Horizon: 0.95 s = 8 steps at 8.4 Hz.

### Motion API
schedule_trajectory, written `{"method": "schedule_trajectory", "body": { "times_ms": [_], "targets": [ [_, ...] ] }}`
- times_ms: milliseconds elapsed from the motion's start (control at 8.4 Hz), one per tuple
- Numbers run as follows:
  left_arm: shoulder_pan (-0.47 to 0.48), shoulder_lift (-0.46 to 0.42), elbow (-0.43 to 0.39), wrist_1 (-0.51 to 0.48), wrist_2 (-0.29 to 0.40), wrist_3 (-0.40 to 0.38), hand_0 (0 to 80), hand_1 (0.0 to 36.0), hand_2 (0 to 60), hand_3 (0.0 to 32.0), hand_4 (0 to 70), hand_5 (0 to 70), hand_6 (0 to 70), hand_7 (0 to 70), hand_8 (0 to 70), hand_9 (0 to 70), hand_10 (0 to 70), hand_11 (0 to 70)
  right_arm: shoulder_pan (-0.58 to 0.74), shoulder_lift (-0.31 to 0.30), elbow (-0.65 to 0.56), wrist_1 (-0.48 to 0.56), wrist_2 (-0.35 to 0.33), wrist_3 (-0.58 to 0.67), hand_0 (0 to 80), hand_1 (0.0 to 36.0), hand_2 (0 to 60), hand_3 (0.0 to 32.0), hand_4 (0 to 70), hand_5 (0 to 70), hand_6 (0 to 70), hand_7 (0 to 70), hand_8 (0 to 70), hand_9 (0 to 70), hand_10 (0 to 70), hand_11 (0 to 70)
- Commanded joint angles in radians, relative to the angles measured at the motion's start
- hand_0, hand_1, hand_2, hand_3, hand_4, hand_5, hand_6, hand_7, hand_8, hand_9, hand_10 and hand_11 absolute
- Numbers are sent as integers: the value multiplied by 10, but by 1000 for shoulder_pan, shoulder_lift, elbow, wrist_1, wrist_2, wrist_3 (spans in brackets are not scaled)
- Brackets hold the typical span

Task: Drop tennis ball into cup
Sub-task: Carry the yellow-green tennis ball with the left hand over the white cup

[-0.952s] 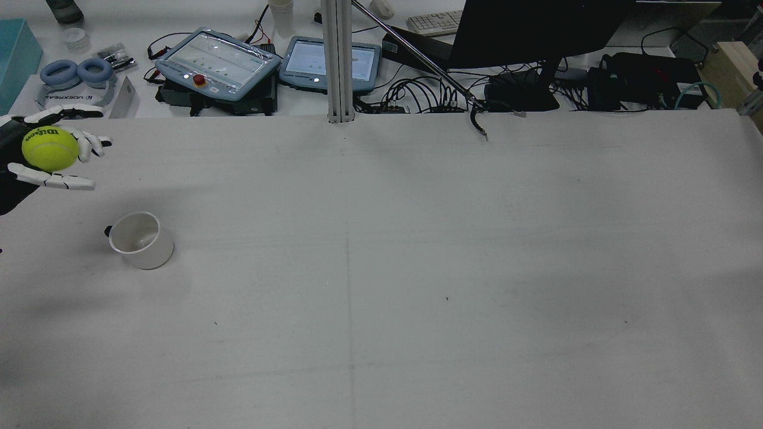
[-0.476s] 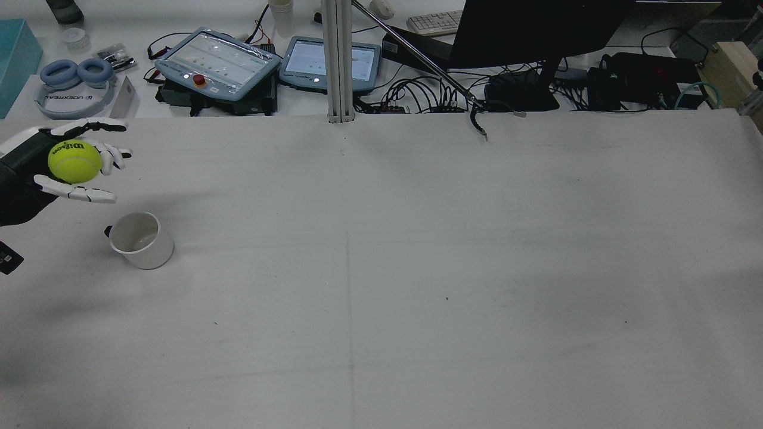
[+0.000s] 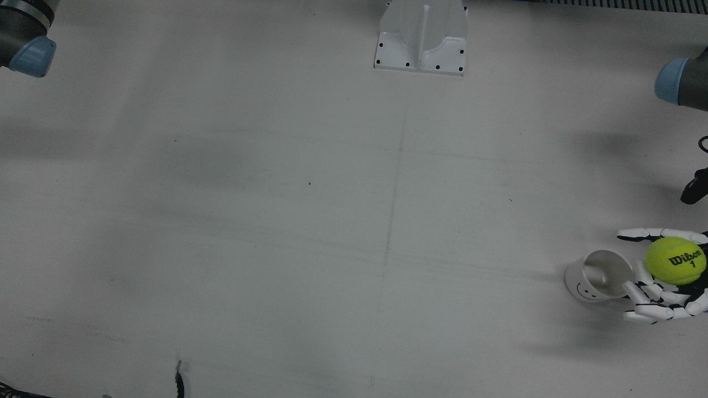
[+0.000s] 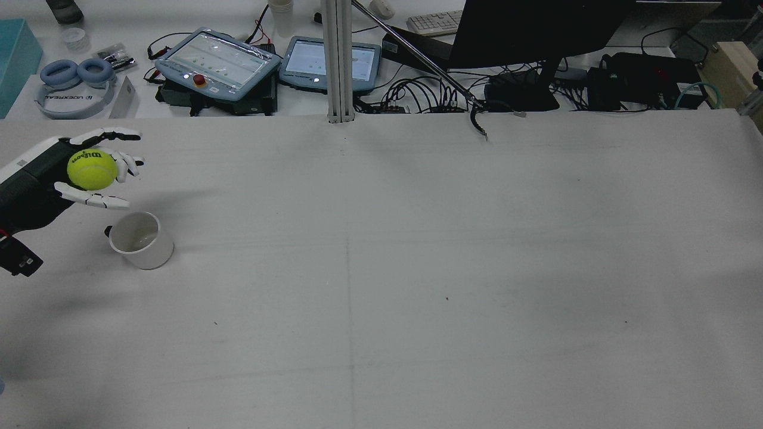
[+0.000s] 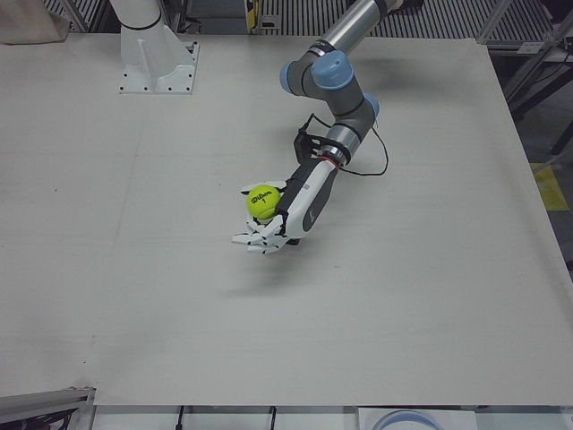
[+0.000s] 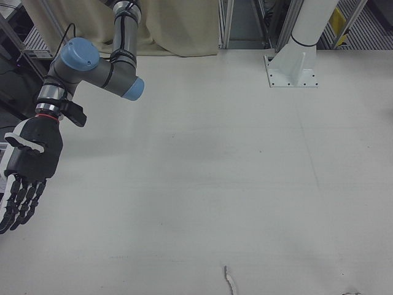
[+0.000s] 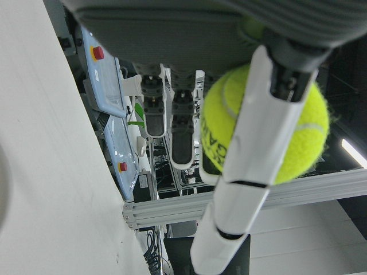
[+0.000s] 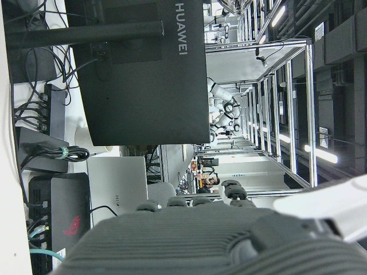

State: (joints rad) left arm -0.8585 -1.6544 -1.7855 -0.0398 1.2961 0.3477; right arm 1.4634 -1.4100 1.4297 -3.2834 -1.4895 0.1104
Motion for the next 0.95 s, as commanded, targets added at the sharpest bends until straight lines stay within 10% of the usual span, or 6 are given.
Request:
{"method": "schedule_trajectory", "body": {
  "times_ms": [0,595,833],
  "targets": [
    [67,-4,20,-14,-32,20,800,309,118,0,215,254,700,656,387,452,161,266,0,0,0,-1,0,0,0,0,0,0,0,0,0,0,0,0,0,0],
    [73,-12,75,-48,-34,13,800,302,101,0,211,238,700,646,365,434,156,257,0,-1,0,-1,0,0,0,0,0,0,0,0,0,0,0,0,0,0],
    [73,-2,77,-58,-34,16,736,272,118,0,165,218,700,415,289,300,147,242,0,-1,0,-1,0,0,0,0,0,0,0,0,0,0,0,0,0,0]
  ]
}}
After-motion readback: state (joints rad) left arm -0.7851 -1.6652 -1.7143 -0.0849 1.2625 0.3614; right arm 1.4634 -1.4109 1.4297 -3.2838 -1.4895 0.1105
